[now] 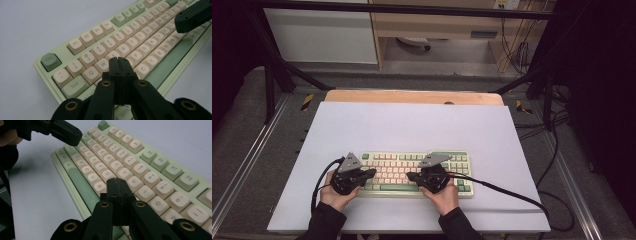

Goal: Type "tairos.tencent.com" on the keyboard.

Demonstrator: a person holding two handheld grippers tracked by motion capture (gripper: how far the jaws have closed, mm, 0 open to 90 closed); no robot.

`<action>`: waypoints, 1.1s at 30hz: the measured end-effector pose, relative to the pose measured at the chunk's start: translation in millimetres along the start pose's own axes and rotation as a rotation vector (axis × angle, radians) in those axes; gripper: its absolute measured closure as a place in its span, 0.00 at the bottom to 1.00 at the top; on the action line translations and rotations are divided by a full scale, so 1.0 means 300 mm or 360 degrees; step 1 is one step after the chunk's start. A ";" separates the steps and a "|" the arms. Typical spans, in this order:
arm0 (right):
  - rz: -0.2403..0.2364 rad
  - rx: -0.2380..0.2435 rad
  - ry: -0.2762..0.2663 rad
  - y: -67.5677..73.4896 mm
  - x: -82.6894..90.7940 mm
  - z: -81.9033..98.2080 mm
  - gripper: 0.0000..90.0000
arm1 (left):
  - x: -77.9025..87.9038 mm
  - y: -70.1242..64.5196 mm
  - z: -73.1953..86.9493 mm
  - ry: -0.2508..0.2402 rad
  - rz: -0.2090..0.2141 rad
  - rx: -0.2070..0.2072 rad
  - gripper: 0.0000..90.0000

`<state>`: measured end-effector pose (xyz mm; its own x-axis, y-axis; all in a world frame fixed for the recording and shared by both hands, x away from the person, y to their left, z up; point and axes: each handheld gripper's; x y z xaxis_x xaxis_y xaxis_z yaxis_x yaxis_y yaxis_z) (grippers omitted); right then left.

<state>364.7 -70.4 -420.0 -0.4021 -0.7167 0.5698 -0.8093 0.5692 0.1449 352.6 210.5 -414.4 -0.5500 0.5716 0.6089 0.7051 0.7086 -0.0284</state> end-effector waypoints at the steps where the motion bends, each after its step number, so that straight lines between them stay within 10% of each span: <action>1: 0.0007 0.0001 0.0001 -0.004 0.006 0.000 1.00 | 0.000 -0.001 -0.001 0.0000 0.0000 -0.0002 1.00; 33: 0.0111 -0.0099 -0.0045 -0.107 0.166 0.096 1.00 | -0.163 -0.078 -0.106 0.0052 0.0033 -0.0031 1.00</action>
<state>358.2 -136.0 -419.7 -0.4693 -0.6850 0.5573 -0.7510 0.6416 0.1562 377.2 152.8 -418.3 -0.5204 0.5722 0.6339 0.7251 0.6881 -0.0259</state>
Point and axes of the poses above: each handheld gripper's, and its own axes: x roughly backward along the jaws, z roughly out of its underside, y roughly to its left, and after that the axes turned 1 degree about -y, right-handed
